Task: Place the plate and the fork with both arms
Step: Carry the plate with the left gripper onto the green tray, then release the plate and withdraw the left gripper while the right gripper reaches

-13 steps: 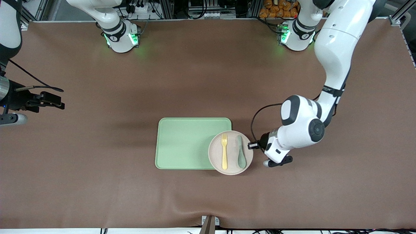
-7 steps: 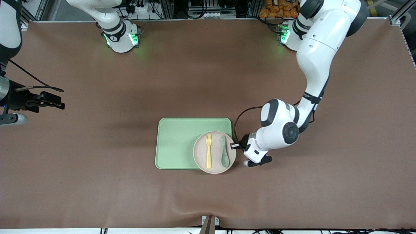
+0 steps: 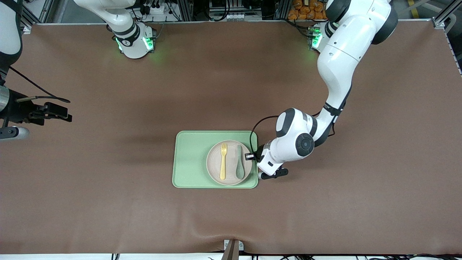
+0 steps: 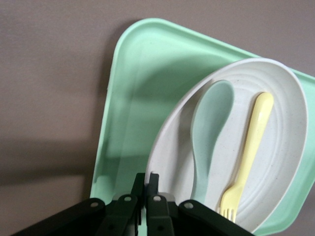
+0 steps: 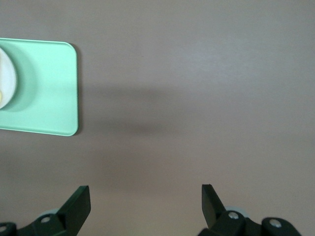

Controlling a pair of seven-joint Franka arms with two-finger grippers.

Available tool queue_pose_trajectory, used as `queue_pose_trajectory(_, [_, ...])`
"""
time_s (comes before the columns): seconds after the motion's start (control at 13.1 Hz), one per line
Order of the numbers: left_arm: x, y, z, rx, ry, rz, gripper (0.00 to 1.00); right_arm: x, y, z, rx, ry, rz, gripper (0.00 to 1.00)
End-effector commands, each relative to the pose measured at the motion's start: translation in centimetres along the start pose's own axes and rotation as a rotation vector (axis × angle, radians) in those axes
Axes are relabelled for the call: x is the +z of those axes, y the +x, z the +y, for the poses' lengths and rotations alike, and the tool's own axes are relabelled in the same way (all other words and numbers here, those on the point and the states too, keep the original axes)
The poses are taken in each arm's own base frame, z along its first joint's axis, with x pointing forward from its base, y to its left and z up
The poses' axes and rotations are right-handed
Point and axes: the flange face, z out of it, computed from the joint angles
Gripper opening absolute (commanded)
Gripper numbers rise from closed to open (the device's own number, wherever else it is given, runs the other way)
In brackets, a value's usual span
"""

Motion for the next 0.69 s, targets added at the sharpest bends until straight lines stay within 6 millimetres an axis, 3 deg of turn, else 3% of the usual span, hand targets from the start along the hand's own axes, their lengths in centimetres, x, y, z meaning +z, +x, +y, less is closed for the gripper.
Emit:
queue_pose_trajectory(0.0, [1.4,0.5,0.2,-0.022,-0.027,0.047,0.0,0.4,0.5,-1.3,-0.013,0.028,-0.005,1.0])
queue_pose_trajectory(0.08, [1.7,0.2,0.4,-0.019,-0.029,0.048,0.0,1.1,0.9,-1.9,-0.012,0.027,-0.016,1.0])
queue_pose_trajectory(0.15, [1.6,0.2,0.5,-0.017,-0.03,0.051,0.19,1.7,1.3,-2.9,-0.013,0.026,-0.02,1.0])
queue_pose_trajectory(0.23, [1.2,0.2,0.8,-0.015,-0.031,0.056,0.81,2.6,1.8,-4.2,-0.009,0.024,-0.031,1.0])
queue_pose_trajectory(0.31, [0.5,0.1,1.2,-0.022,-0.032,0.066,1.0,3.3,2.1,-5.2,0.001,0.021,-0.04,1.0])
queue_pose_trajectory(0.46, [-2.0,0.2,2.2,-0.058,-0.04,0.088,1.0,4.2,2.8,-8.1,0.021,0.02,-0.034,1.0])
queue_pose_trajectory(0.61, [-6.5,0.1,3.0,-0.062,-0.017,0.093,1.0,4.4,3.4,-11.2,0.071,0.015,-0.017,1.0])
